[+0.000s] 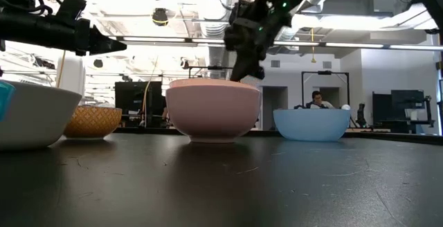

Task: Nest bowls inside each other
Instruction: Stack the blue transparent bowl on top of the light orange transparent bowl

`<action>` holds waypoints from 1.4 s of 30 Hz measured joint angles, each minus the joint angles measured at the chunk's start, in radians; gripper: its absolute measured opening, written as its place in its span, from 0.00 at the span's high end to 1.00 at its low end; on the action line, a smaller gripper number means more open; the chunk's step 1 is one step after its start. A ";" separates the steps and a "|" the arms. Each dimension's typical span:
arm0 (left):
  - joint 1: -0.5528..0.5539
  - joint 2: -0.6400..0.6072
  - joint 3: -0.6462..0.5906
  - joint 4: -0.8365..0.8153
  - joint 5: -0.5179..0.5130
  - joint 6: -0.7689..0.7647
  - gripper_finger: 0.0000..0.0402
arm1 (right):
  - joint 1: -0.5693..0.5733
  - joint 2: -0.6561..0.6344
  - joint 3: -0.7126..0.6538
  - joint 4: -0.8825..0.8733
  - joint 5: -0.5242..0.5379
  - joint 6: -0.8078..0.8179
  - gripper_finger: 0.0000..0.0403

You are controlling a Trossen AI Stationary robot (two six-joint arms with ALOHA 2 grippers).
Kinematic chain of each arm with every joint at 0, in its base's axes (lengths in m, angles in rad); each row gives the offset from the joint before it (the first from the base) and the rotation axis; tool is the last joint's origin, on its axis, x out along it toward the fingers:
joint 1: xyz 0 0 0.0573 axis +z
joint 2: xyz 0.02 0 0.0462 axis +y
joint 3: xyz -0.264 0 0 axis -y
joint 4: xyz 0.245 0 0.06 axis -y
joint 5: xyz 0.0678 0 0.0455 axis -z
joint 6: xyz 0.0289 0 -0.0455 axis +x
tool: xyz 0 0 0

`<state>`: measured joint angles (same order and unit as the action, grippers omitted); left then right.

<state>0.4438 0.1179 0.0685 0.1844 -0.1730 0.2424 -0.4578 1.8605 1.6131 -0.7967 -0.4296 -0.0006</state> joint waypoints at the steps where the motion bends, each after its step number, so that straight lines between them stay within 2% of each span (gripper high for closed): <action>1: 0.000 0.000 0.000 0.000 0.000 0.000 0.77 | -0.005 -0.015 0.000 -0.025 0.028 0.000 0.99; 7: 0.000 0.000 0.000 -0.007 0.000 -0.008 0.77 | -0.055 -0.125 -0.048 -0.149 0.171 0.002 0.98; 11: 0.000 0.000 0.000 -0.016 0.000 -0.010 0.77 | -0.115 -0.231 -0.227 -0.125 0.202 0.023 0.98; 16: 0.000 0.000 0.000 -0.023 0.000 -0.010 0.77 | -0.239 -0.393 -0.470 -0.006 0.239 0.111 0.98; 22: 0.000 0.000 0.000 -0.010 0.000 -0.011 0.77 | -0.373 -0.501 -0.592 0.028 0.271 0.177 0.95; 27: 0.000 0.000 0.000 -0.006 0.001 -0.027 0.77 | -0.429 -0.500 -0.630 0.014 0.280 0.177 0.80; 35: 0.000 0.000 0.000 -0.006 0.001 -0.041 0.77 | -0.414 -0.406 -0.632 0.009 0.281 0.150 0.50; 38: 0.000 0.000 0.000 -0.006 0.001 -0.041 0.77 | -0.414 -0.363 -0.632 0.009 0.281 0.149 0.44; 42: 0.000 0.000 0.000 -0.006 0.001 -0.041 0.77 | -0.412 -0.315 -0.632 0.015 0.281 0.131 0.42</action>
<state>0.4438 0.1181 0.0685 0.1787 -0.1722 0.2013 -0.8701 1.5459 0.9810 -0.7815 -0.1482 0.1300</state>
